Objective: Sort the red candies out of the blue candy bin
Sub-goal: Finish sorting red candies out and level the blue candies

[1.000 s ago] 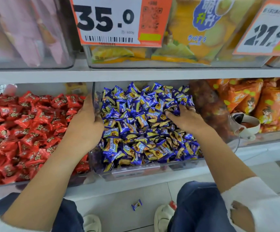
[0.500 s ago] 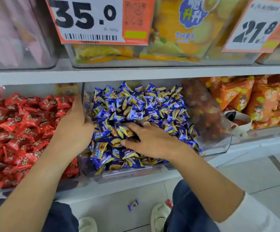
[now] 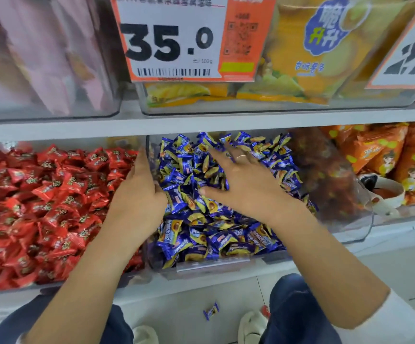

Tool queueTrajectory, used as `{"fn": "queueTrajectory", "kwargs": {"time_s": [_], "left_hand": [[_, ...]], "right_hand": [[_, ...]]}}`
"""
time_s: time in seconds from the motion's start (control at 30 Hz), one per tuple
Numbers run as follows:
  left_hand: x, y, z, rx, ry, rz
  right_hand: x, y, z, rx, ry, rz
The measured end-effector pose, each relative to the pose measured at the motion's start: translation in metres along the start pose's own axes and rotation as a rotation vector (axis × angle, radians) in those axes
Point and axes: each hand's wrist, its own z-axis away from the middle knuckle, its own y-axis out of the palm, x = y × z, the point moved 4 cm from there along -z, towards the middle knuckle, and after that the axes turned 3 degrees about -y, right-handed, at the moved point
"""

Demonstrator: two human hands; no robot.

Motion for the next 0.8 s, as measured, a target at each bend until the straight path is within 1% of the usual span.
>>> {"fn": "queueTrajectory", "kwargs": {"time_s": [0.03, 0.1, 0.17, 0.23, 0.33, 0.47, 0.63, 0.7, 0.8], "left_hand": [[0.0, 0.0, -0.001, 0.001, -0.008, -0.004], [0.001, 0.0, -0.002, 0.003, -0.016, -0.004], [0.002, 0.0, -0.002, 0.012, -0.017, 0.009], [0.004, -0.001, -0.002, 0.028, 0.003, 0.027], [0.008, -0.003, 0.0, 0.079, 0.023, 0.079], [0.011, -0.004, -0.001, 0.126, 0.047, 0.125], [0.011, -0.003, -0.002, 0.126, 0.045, 0.104], [0.01, -0.003, -0.002, 0.128, 0.052, 0.093], [0.009, -0.004, -0.001, 0.129, 0.059, 0.084]], "right_hand": [[0.017, 0.007, -0.009, -0.01, -0.078, -0.021], [0.045, 0.027, -0.026, 0.027, -0.199, -0.015], [0.057, 0.047, -0.041, 0.118, -0.218, 0.077], [0.05, 0.058, -0.054, 0.194, -0.161, 0.181], [0.026, 0.05, -0.064, 0.213, -0.043, 0.248], [-0.017, 0.029, -0.053, 0.213, 0.112, 0.224], [-0.061, 0.011, -0.036, 0.19, 0.223, 0.133], [-0.068, 0.007, -0.03, 0.222, 0.237, 0.16], [-0.071, 0.003, -0.016, 0.328, 0.273, 0.187]]}}
